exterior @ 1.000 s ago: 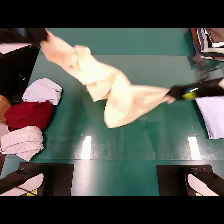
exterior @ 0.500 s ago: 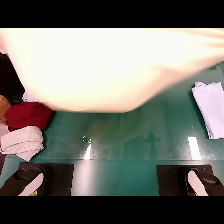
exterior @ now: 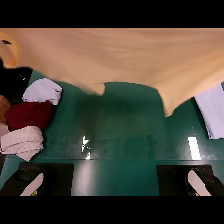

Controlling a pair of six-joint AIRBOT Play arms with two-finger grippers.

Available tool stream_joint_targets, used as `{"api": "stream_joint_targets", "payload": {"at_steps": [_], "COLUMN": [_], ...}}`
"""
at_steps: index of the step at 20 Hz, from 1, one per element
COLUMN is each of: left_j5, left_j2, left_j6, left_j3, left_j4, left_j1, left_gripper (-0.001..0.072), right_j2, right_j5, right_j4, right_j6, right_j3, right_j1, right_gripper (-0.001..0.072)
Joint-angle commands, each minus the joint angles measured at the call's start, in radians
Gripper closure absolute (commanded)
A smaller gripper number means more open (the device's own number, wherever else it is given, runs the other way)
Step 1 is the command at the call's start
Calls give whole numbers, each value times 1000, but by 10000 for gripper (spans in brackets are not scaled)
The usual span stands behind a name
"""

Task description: Fold the shirts.

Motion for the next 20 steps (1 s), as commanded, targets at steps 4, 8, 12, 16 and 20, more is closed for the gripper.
{"api": "stream_joint_targets", "payload": {"at_steps": [4,8,12,16,20], "left_j5": [-45,-24,37,119,142], "left_j2": [-36,-216,-540,-834,-921], "left_j6": [11,10,-3,-2,-24], "left_j3": [38,-116,-213,-213,-212], "left_j4": [-2,123,105,100,100], "left_j1": [0,0,0,0,20], "left_gripper": [683,682,681,681,344], "right_j2": [-147,-252,-460,-710,-843], "right_j5": [186,184,140,10,-71], "right_j4": [4,3,1,5,50], "right_j6": [32,74,110,109,105], "right_j3": [197,80,-73,-143,-143], "right_j1": [0,49,147,180,171], "right_gripper": [694,694,694,694,561]}}
